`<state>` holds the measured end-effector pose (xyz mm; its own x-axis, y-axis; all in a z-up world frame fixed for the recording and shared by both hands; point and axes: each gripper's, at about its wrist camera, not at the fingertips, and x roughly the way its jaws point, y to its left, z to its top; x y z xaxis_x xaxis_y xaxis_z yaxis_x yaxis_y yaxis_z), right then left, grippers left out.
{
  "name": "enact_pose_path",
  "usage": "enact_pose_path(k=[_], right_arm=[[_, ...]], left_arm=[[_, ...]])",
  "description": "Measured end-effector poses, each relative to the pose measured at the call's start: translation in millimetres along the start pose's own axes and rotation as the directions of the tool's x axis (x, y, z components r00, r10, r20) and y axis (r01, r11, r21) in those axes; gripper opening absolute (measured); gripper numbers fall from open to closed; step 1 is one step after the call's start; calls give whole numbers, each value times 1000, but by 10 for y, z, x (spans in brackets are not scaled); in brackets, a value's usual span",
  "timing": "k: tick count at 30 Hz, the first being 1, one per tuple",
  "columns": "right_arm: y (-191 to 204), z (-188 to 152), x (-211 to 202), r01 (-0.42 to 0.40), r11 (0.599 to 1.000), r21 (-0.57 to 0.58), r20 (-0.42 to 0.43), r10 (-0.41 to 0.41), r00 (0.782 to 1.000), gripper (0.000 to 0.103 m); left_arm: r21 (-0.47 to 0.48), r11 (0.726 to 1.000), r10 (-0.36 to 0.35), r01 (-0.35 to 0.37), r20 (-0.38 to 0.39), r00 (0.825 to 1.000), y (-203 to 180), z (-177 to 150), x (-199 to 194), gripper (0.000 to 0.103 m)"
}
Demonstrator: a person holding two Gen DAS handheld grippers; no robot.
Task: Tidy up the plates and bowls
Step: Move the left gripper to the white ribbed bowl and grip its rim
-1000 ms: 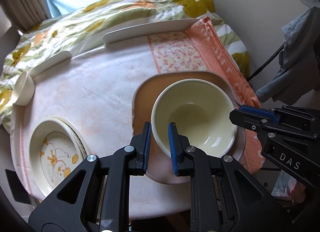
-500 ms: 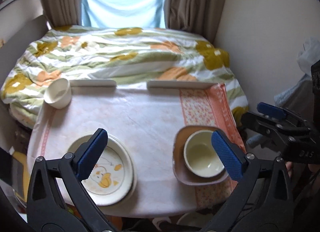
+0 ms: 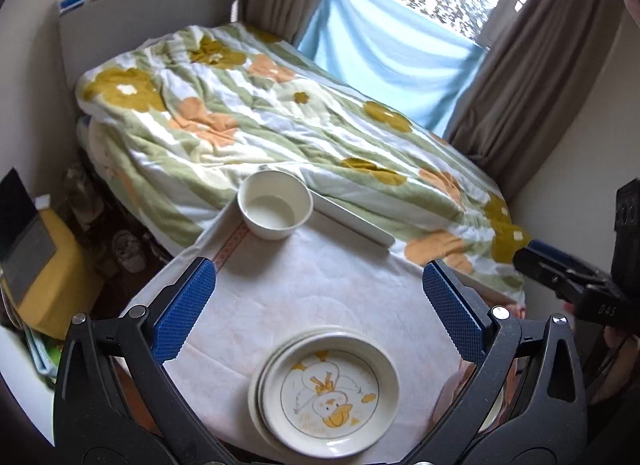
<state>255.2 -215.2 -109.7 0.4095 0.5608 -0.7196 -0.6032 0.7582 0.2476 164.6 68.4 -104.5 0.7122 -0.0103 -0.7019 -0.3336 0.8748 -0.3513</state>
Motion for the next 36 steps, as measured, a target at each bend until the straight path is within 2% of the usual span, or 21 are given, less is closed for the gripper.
enact_pose_path(k=[3, 5, 7, 9, 11, 12, 15, 20, 24, 25, 27, 36], right_arm=[[117, 227, 647, -55, 999, 0, -95, 54, 994, 103], [167, 363, 1102, -76, 997, 7, -151, 76, 986, 103], [199, 486, 1554, -92, 996, 14, -204, 93, 975, 102], [219, 563, 1988, -87, 996, 14, -258, 88, 962, 90], [206, 597, 2371, -96, 995, 33, -315, 101, 944, 69], [205, 589, 2551, -101, 994, 44, -342, 110, 933, 65], [178, 558, 2929, -101, 992, 73, -396, 122, 910, 56], [128, 529, 3218, -111, 987, 118, -419, 151, 895, 39], [157, 540, 3340, -123, 984, 127, -427, 166, 889, 29], [169, 543, 3359, -123, 984, 127, -427, 166, 889, 22], [161, 536, 3381, -113, 985, 130, -429, 158, 889, 14], [148, 520, 3299, -103, 982, 156, -405, 158, 901, 12]], left_arm=[[-104, 995, -18, 14, -38, 999, 400, 187, 359, 102], [-150, 988, -40, 28, -79, 996, 609, 271, 671, 95], [-194, 980, -67, 41, -132, 989, 785, 317, 1035, 77], [-222, 974, -83, 41, -186, 979, 925, 340, 1416, 65], [-249, 968, -100, 41, -229, 968, 1027, 335, 1758, 54], [-255, 966, -106, 41, -245, 964, 1057, 335, 1900, 51], [-248, 968, -103, 33, -275, 956, 1112, 365, 2234, 47], [-249, 968, -97, 16, -316, 944, 1191, 397, 2556, 40], [-239, 971, -87, 5, -333, 939, 1251, 407, 2656, 23], [-230, 973, -75, -4, -335, 939, 1257, 408, 2655, 18], [-221, 975, -71, -5, -335, 939, 1271, 408, 2657, 16], [-159, 987, -38, -15, -324, 945, 1164, 438, 2497, 16]])
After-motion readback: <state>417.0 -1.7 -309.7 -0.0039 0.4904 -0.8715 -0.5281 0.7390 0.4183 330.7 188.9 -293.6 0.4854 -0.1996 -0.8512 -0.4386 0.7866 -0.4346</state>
